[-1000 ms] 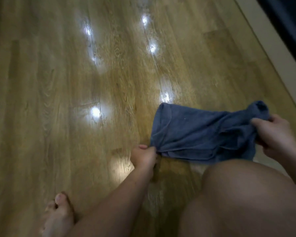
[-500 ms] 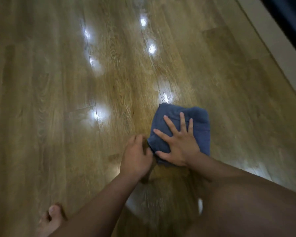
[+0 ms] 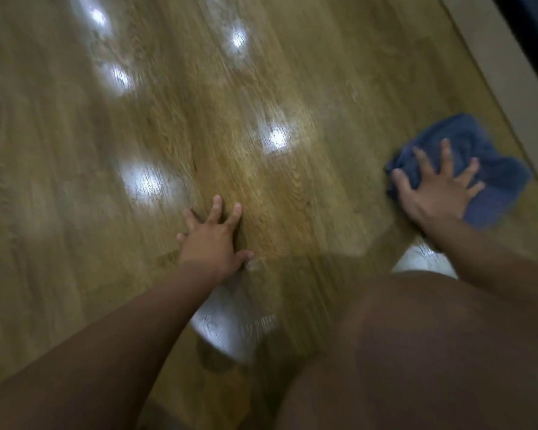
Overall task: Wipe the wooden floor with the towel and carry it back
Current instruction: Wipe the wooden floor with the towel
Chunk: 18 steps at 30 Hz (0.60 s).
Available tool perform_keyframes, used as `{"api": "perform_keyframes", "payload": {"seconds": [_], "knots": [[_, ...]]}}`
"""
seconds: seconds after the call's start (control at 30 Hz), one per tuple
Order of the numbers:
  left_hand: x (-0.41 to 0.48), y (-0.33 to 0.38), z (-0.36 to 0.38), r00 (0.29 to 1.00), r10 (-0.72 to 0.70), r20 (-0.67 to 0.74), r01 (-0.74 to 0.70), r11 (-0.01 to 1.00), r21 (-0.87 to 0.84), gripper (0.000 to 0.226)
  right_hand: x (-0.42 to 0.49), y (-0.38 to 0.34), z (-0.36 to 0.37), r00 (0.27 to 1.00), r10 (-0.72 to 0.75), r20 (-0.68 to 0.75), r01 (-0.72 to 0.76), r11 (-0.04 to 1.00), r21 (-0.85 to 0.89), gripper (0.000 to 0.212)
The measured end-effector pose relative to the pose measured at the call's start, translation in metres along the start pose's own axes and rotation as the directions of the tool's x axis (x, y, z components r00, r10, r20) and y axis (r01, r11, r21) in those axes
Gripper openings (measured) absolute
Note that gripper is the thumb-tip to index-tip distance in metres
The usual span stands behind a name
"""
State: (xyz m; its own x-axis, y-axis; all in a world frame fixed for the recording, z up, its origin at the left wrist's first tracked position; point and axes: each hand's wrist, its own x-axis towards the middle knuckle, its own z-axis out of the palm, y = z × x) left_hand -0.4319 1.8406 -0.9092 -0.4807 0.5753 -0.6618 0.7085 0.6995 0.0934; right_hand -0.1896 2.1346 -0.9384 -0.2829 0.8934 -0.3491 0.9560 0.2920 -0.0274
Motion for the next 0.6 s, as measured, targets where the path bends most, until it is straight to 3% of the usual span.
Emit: {"api": "perform_keyframes", "payload": {"seconds": [0.1, 0.13, 0.2, 0.27, 0.3, 0.33, 0.4, 0.5, 0.53, 0.6], "knots": [[0.0, 0.001, 0.002, 1.0, -0.001, -0.008, 0.002, 1.0, 0.025, 0.1, -0.076, -0.041, 0.032, 0.932, -0.363, 0.024, 0.363, 0.926, -0.105, 0.068], [0.001, 0.0, 0.003, 1.0, 0.005, -0.008, -0.005, 1.0, 0.029, 0.101, -0.106, -0.054, 0.049, 0.849, -0.528, 0.036, 0.528, 0.842, -0.112, 0.066], [0.002, -0.002, 0.003, 1.0, 0.026, 0.01, -0.026, 0.999, 0.02, 0.104, -0.156, -0.073, 0.078, 0.586, -0.803, 0.109, 0.81, 0.576, -0.107, 0.061], [0.0, -0.006, 0.005, 0.999, 0.04, 0.028, -0.041, 0.999, 0.013, 0.107, -0.153, -0.065, 0.087, 0.372, -0.912, 0.173, 0.927, 0.355, -0.123, 0.074], [-0.003, -0.009, 0.006, 0.999, 0.032, 0.021, -0.032, 0.999, 0.008, 0.109, -0.137, -0.052, 0.08, 0.373, -0.922, 0.106, 0.922, 0.355, -0.154, 0.077], [-0.007, -0.012, 0.007, 1.0, 0.016, 0.009, -0.016, 1.0, 0.011, 0.11, -0.121, -0.037, 0.071, 0.446, -0.895, 0.002, 0.882, 0.439, -0.171, 0.078], [-0.01, -0.016, 0.011, 1.0, -0.011, -0.004, 0.011, 1.0, 0.027, 0.112, -0.082, 0.012, 0.052, 0.666, -0.732, -0.144, 0.701, 0.68, -0.213, 0.085], [-0.008, -0.02, 0.013, 1.0, -0.023, 0.007, 0.023, 1.0, 0.009, 0.112, -0.008, 0.101, 0.014, 0.964, -0.243, -0.107, 0.223, 0.959, -0.175, 0.091], [-0.007, -0.019, 0.013, 1.0, -0.02, 0.016, 0.02, 1.0, 0.002, 0.112, 0.009, 0.119, -0.002, 0.995, -0.074, -0.06, 0.067, 0.991, -0.111, 0.094], [-0.005, -0.02, 0.011, 0.999, -0.029, 0.021, 0.03, 1.0, -0.009, 0.111, 0.022, 0.117, -0.016, 0.998, 0.055, -0.041, -0.057, 0.998, -0.034, 0.096]]}}
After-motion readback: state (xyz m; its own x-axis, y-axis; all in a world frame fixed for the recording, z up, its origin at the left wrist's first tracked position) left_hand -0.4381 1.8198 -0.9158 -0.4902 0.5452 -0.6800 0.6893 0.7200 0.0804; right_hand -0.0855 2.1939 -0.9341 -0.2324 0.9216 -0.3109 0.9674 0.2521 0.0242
